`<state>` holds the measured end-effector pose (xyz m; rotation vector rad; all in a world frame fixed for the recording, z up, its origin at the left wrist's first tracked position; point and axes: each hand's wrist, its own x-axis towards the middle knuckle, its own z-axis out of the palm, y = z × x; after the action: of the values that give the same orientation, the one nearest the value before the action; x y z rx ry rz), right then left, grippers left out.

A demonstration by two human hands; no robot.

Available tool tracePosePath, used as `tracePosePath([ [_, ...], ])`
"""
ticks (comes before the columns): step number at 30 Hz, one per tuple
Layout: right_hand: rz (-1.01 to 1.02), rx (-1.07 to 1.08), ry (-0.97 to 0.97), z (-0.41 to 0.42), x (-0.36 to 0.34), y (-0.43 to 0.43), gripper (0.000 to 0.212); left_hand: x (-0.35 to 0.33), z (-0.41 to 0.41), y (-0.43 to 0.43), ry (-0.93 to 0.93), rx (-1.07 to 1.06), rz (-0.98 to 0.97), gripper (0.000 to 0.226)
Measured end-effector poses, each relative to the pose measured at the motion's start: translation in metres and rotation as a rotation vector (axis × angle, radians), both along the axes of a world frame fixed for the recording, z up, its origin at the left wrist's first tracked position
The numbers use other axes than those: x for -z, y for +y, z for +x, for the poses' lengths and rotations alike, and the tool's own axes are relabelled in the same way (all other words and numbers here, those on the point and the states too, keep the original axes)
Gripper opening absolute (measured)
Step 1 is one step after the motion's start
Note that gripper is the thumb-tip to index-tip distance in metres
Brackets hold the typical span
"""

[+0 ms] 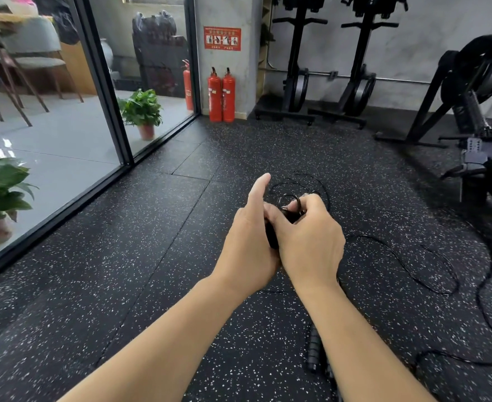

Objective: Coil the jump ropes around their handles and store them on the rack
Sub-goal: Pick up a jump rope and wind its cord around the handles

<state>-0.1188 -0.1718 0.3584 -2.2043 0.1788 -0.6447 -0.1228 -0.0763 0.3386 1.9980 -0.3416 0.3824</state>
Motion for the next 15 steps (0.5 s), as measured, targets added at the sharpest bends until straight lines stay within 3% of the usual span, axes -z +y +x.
tracePosePath([
  [5,0.152,-0.002,0.102,0.002,-0.004,-0.009,0.047,0.0,0.0,-0.002,-0.052,0.066,-0.047,0.109],
  [11,0.236,-0.073,0.07,0.008,0.001,-0.019,0.036,-0.004,-0.004,-0.004,-0.063,0.106,-0.104,0.107],
  [15,0.323,-0.119,0.023,0.008,0.002,-0.017,0.036,-0.013,-0.001,0.002,0.094,0.014,-0.496,0.088],
])
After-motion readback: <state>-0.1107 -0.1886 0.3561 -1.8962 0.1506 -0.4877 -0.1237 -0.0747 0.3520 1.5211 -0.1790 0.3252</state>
